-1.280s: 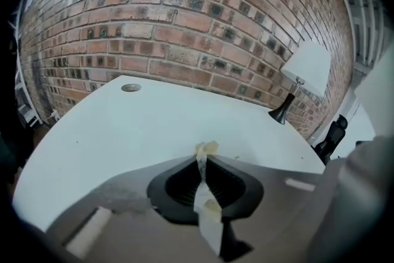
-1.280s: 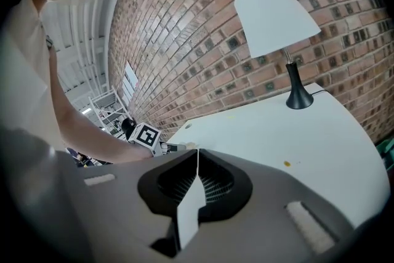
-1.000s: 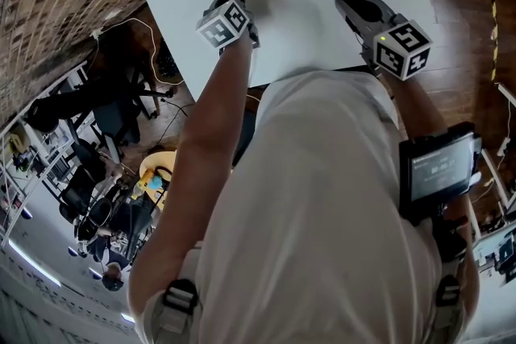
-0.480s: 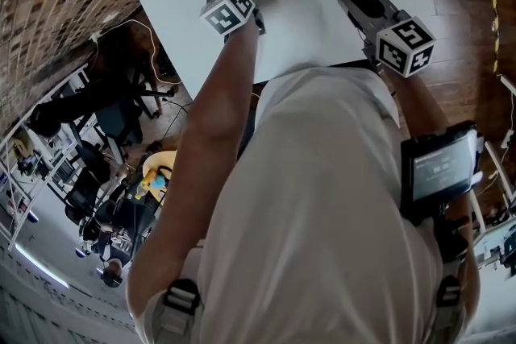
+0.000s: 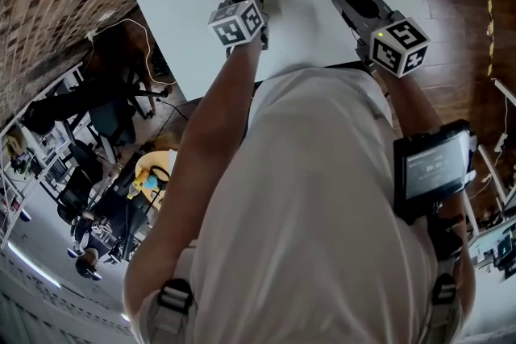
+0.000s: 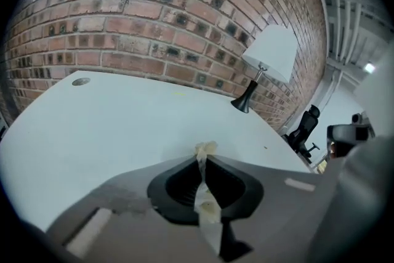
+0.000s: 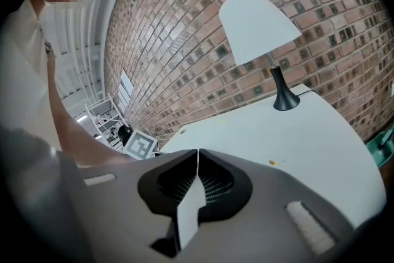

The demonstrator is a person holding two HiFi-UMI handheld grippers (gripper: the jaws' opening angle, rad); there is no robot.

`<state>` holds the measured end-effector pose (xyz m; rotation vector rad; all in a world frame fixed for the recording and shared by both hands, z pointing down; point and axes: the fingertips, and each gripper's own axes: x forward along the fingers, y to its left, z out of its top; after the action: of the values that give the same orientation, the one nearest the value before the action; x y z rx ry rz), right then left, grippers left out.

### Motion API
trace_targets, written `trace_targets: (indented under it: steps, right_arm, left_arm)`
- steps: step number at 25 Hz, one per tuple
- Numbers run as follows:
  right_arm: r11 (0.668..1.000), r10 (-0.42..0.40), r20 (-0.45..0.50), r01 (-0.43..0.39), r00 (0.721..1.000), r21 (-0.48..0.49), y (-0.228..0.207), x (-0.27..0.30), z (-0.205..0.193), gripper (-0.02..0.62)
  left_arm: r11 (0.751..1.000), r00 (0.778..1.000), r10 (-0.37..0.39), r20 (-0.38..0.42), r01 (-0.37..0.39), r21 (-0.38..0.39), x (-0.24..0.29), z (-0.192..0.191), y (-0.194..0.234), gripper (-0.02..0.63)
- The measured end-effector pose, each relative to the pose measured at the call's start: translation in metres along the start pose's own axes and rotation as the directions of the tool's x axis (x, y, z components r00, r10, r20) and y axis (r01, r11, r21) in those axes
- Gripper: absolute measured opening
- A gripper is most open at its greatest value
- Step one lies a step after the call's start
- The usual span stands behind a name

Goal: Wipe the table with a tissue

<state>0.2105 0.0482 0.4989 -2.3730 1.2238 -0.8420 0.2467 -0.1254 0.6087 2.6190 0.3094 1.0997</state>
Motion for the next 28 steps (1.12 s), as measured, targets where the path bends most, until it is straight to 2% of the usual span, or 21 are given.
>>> trace_targets:
  steps: [3, 5, 8, 11, 14, 17, 23, 26, 28]
  right_arm:
    - [1.000, 0.001, -0.001, -0.001, 1.000, -0.005, -0.001, -0.002, 0.001, 0.014]
    - [1.000, -0.001, -0.004, 0.001, 1.000, -0.008, -0.002, -0.002, 0.000, 0.014]
    - [1.000, -0.004, -0.007, 0.004, 1.000, -0.007, 0.001, -0.001, -0.001, 0.014]
    - [1.000, -0.009, -0.005, 0.009, 1.000, -0.006, 0.003, -0.001, -0.001, 0.014]
    - [1.000, -0.022, -0.005, 0.022, 1.000, -0.004, 0.003, -0.001, -0.003, 0.014]
    - [0.999, -0.038, -0.004, 0.038, 0.999, 0.000, 0.001, -0.005, -0.006, 0.014]
    - [0.999, -0.050, 0.002, 0.050, 0.999, 0.003, 0.006, -0.011, -0.005, 0.014]
    - [0.998, -0.056, 0.002, 0.056, 0.998, -0.001, 0.008, -0.013, -0.006, 0.014]
    - [0.998, -0.059, 0.001, 0.059, 0.998, -0.001, 0.010, -0.012, -0.008, 0.014]
  left_arm:
    - [1.000, 0.998, -0.008, 0.060, 0.009, -0.024, -0.010, 0.005, 0.007, 0.021]
    - [0.999, 0.995, 0.035, 0.096, -0.031, -0.039, -0.020, 0.015, 0.028, 0.021]
    - [0.989, 0.982, 0.139, 0.126, -0.133, -0.061, -0.034, 0.028, 0.070, 0.021]
    - [0.971, 0.963, 0.240, 0.119, -0.237, -0.039, -0.044, 0.031, 0.108, 0.021]
    - [0.958, 0.956, 0.284, 0.078, -0.281, -0.047, -0.046, 0.022, 0.131, 0.021]
    - [0.965, 0.964, 0.257, 0.072, -0.251, -0.075, -0.041, 0.019, 0.124, 0.021]
    - [0.991, 0.990, 0.129, 0.061, -0.131, 0.030, -0.011, 0.013, 0.061, 0.021]
    - [0.996, 0.995, 0.090, 0.051, -0.091, 0.021, -0.004, 0.008, 0.038, 0.020]
    - [0.999, 0.999, 0.037, 0.031, -0.038, 0.008, -0.003, -0.001, 0.023, 0.020]
